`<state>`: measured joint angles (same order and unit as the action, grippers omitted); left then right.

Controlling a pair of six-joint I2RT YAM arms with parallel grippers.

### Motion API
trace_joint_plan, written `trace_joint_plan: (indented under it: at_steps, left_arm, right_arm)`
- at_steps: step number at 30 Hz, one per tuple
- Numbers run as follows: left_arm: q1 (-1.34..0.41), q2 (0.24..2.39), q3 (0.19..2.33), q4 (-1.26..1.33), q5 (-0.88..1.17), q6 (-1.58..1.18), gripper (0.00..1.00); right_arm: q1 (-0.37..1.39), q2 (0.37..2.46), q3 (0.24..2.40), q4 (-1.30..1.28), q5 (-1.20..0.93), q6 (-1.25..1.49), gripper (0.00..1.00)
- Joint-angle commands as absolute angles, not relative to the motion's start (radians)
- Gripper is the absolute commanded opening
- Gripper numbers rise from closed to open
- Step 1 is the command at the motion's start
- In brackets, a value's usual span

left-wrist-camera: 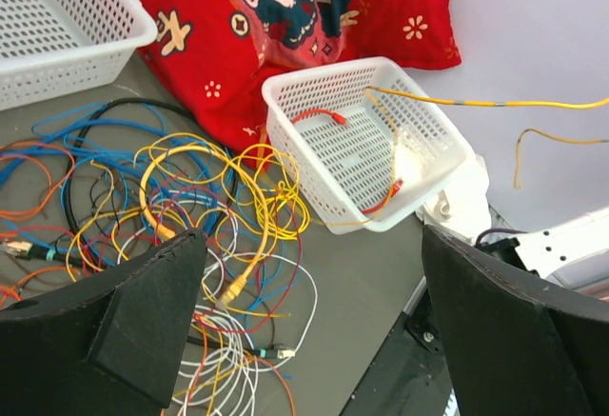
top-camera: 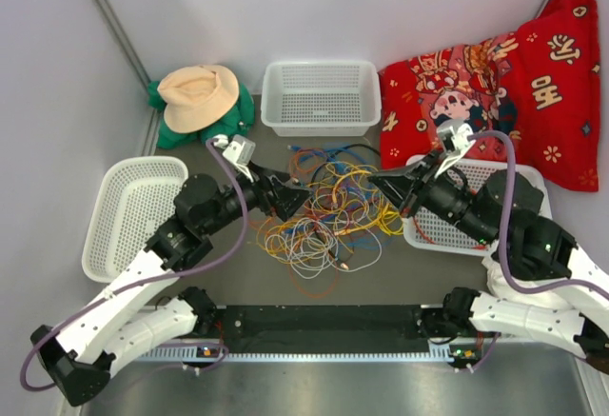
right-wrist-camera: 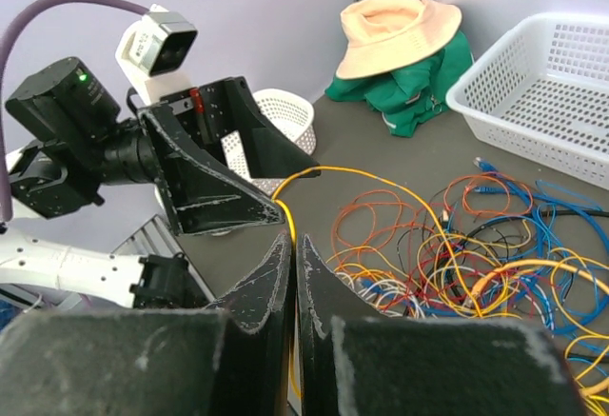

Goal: Untangle the cables

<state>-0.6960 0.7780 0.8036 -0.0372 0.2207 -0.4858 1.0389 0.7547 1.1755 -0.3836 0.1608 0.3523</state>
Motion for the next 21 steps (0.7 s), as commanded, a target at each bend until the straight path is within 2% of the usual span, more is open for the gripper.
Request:
trace_joint_plan:
  at_steps: [1,7,12,17,21]
  left_arm:
    - [-0.699,0.819,0.804,0.055,0.215,-0.471,0.99]
    - [-0.701,0.888,0.776,-0.040,0.155,-0.529,0.99]
    - [-0.699,0.839,0.674,-0.008,0.094,-0.600,0.98]
    - [-0.699,0.795,0.614,0.020,0.057,-0.647,0.99]
    - [-0.699,0.807,0.624,-0.119,0.009,-0.693,0.99]
  right_arm:
    - [1.045,0.750,1.270,-0.410,0.185,0.330,0.00]
    - [1.045,0.761,1.486,-0.480,0.355,0.181,0.00]
    - [1.045,0.772,1.626,-0.457,0.455,0.097,0.00]
    - [1.045,0.834,1.675,-0.446,0.514,0.066,0.00]
    - [1.046,0.935,1.690,-0.475,0.551,0.075,0.00]
